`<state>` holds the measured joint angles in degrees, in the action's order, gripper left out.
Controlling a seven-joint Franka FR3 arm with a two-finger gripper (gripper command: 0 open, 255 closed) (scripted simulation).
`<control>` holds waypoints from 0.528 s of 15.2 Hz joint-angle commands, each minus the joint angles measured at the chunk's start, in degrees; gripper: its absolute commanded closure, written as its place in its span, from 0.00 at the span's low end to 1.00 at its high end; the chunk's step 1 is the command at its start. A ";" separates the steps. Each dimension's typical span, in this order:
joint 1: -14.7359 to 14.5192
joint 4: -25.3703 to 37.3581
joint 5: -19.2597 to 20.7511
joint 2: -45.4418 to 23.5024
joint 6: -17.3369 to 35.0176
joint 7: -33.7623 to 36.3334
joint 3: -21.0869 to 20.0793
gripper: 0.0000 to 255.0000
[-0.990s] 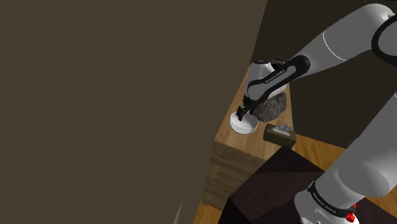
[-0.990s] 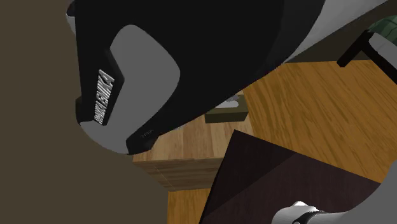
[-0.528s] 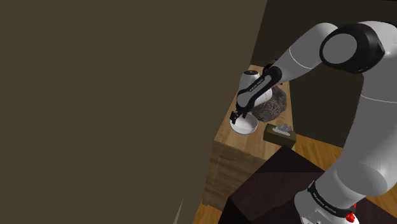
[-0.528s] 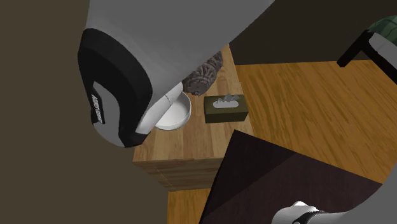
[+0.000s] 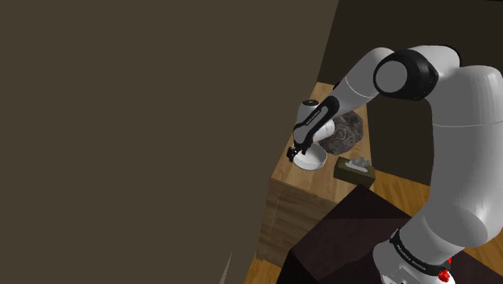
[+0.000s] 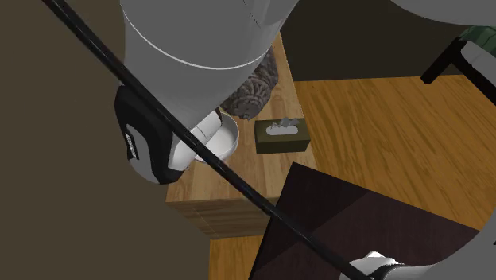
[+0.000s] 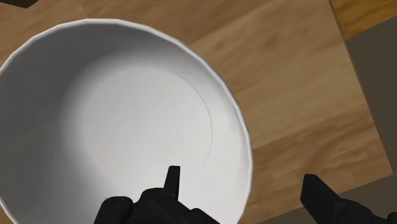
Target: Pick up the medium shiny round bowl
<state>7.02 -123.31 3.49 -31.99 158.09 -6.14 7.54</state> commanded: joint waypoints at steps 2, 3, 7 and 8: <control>0.11 0.76 -0.14 -2.26 1.52 0.10 -0.19 0.00; 0.20 1.16 -0.21 -3.46 2.31 0.14 -0.28 0.00; 0.16 1.17 -0.21 -3.38 2.22 0.16 -0.28 1.00; 0.18 1.17 -0.21 -3.37 2.22 0.15 -0.28 1.00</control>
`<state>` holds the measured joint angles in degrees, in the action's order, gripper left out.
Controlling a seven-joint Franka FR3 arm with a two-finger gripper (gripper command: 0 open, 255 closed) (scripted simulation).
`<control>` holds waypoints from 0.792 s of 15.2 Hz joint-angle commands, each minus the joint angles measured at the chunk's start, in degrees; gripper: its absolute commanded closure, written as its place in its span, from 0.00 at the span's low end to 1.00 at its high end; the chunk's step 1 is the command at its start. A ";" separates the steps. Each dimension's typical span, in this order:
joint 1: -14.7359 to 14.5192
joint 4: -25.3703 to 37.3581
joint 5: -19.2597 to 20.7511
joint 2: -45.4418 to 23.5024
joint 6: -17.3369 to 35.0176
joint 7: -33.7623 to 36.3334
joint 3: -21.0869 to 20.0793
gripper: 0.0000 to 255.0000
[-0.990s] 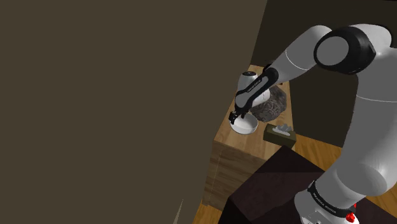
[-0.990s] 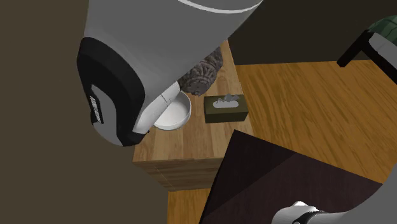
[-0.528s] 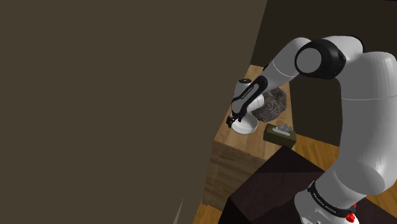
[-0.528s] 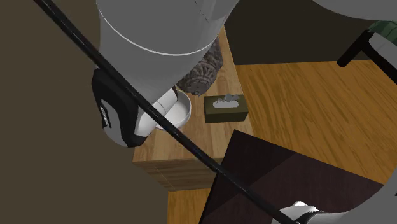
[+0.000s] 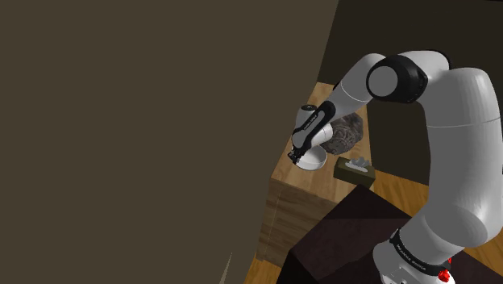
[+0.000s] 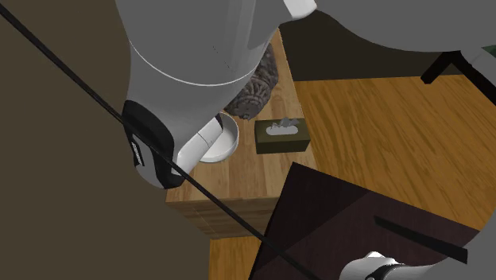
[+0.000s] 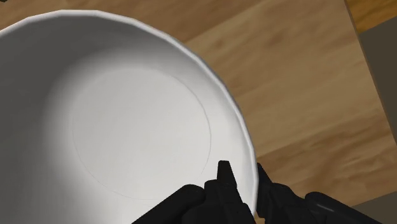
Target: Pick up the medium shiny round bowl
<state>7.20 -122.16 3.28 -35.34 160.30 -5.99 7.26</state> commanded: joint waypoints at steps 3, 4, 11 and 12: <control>0.00 0.01 0.00 -0.02 0.01 0.00 -0.01 1.00; 0.00 0.01 0.00 -0.02 0.02 0.00 -0.01 1.00; -0.19 -0.95 0.18 2.91 -1.95 -0.10 0.23 1.00; -0.24 -1.16 0.23 3.65 -2.48 -0.12 0.29 1.00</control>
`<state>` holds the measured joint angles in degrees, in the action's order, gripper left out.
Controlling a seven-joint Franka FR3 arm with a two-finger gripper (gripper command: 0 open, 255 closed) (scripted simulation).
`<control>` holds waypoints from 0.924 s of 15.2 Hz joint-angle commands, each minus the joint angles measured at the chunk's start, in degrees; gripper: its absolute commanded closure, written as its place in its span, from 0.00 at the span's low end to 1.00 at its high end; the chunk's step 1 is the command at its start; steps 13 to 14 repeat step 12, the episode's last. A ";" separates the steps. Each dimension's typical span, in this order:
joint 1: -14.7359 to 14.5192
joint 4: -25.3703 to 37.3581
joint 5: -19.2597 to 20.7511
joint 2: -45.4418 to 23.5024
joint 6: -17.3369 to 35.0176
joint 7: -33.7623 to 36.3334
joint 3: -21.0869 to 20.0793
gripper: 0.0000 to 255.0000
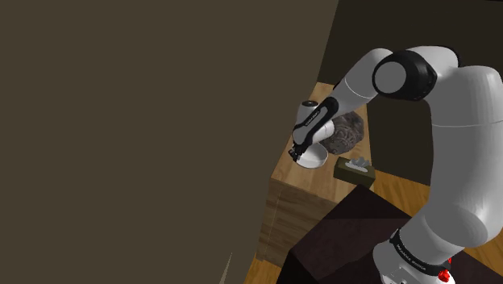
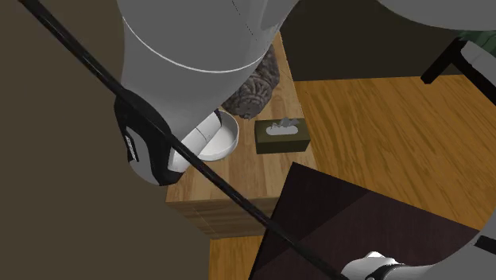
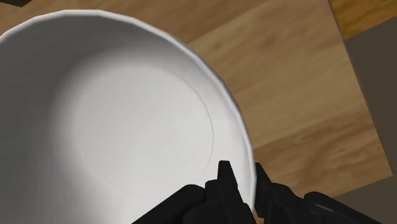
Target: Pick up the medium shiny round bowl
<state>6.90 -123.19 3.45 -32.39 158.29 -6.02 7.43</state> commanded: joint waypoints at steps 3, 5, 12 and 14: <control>-0.09 -0.68 0.21 2.91 -2.11 -0.14 0.30 1.00; -0.20 -0.99 0.32 4.35 -3.24 -0.17 0.42 1.00; -0.45 -1.55 0.61 7.96 -6.28 -0.24 0.70 1.00; -0.45 -1.55 0.61 7.96 -6.28 -0.24 0.70 1.00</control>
